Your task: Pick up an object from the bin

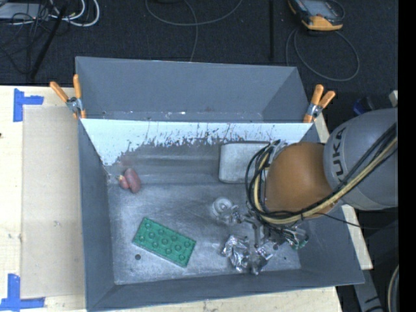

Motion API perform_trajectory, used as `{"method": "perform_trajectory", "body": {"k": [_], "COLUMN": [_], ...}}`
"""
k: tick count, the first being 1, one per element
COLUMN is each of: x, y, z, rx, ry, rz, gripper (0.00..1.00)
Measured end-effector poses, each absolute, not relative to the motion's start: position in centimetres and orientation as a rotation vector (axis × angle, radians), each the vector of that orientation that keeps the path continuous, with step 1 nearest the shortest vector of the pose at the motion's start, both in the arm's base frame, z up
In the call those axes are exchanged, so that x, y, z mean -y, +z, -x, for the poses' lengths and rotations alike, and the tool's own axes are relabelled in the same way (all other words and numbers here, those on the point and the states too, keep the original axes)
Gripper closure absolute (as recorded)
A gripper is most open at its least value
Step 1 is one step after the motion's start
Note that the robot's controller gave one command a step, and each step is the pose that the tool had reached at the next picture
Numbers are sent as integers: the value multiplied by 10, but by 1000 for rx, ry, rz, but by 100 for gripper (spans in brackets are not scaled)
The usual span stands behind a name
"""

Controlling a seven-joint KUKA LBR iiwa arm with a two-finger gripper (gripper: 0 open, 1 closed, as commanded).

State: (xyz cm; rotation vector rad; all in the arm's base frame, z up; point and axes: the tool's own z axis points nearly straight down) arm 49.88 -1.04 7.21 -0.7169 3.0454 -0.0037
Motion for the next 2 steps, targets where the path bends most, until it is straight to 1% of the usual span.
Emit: {"method": "perform_trajectory", "body": {"k": [1, 2], "x": [-1, -1], "y": [103, 105], "z": [-476, -503], "rx": [-3042, -2966], "ry": [-4, 1], "rz": [710, 1032], "gripper": [0, 0]}}
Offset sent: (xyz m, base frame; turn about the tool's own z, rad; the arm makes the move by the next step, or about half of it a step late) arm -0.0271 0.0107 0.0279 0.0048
